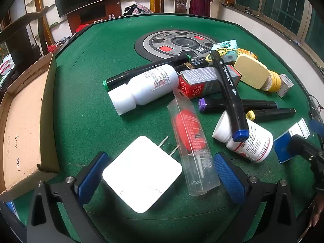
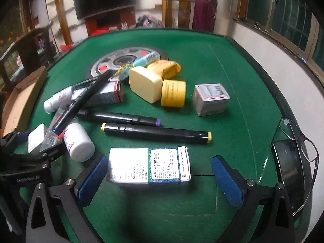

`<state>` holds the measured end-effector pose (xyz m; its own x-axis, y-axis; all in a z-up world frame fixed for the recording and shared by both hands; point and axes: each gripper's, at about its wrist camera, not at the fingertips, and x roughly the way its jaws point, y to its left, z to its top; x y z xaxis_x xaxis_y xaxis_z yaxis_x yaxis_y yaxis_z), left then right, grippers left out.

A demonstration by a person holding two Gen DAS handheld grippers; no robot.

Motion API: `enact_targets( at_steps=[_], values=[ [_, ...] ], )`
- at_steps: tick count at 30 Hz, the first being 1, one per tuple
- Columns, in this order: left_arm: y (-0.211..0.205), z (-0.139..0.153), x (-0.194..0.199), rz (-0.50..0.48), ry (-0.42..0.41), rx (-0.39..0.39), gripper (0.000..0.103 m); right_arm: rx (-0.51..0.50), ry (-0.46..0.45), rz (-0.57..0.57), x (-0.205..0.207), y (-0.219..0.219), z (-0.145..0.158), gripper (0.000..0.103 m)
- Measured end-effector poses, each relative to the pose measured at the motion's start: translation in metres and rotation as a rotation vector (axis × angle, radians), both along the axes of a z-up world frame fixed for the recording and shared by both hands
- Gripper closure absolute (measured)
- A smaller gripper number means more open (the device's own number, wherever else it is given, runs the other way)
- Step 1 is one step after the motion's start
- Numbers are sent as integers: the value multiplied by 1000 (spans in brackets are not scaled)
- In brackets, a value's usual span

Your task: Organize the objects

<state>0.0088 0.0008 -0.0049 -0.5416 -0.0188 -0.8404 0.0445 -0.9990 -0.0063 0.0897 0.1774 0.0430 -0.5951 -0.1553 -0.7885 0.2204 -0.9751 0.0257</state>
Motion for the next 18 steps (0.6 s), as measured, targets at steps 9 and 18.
enact_targets(
  at_steps=[9, 18],
  values=[
    [1, 0, -4, 23, 0, 1, 0, -118, -30, 52, 3, -2, 0, 3],
    [0, -6, -17, -45, -29, -2, 0, -192, 3, 0, 9, 15, 8, 2]
  ],
)
